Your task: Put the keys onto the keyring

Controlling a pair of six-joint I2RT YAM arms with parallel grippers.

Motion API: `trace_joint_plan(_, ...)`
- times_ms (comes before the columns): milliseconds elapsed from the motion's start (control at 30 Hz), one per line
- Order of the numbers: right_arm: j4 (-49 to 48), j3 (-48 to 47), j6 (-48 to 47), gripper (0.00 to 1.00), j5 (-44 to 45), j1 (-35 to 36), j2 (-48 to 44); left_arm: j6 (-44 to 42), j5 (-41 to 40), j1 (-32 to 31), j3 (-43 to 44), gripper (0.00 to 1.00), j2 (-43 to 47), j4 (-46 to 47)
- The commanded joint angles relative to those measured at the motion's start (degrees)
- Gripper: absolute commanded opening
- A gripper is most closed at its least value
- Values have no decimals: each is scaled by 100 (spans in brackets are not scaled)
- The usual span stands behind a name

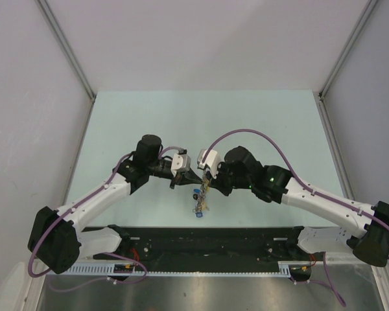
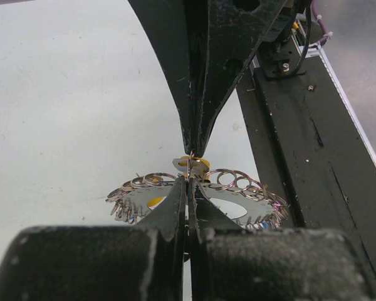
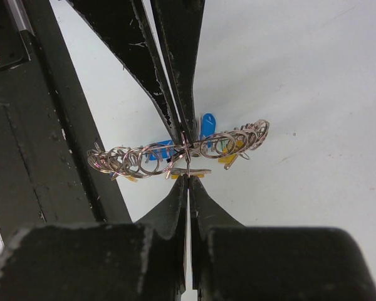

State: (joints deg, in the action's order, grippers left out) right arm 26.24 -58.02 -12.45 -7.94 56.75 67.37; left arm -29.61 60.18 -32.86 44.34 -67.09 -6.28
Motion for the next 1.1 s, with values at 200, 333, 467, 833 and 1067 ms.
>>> trace_joint_plan(200, -198, -271, 85, 0, -128, -33, -40, -300, 301, -133, 268, 1, 3, -48)
trace_joint_plan(333, -198, -271, 93, 0, -172, -33, -40, -309, 318, -194, 286, 0, -23, -101)
trace_joint_plan(467, -207, -271, 76, 0, -243, -24, -14, -388, 327, -273, 339, 0, -76, -232)
trace_joint_plan(833, -268, -280, 58, 0, -348, -15, -31, -441, 371, -405, 409, 0, -164, -409)
trace_joint_plan(1067, -321, -271, 111, 0, -374, -24, -84, -432, 327, -475, 444, 0, -225, -488)
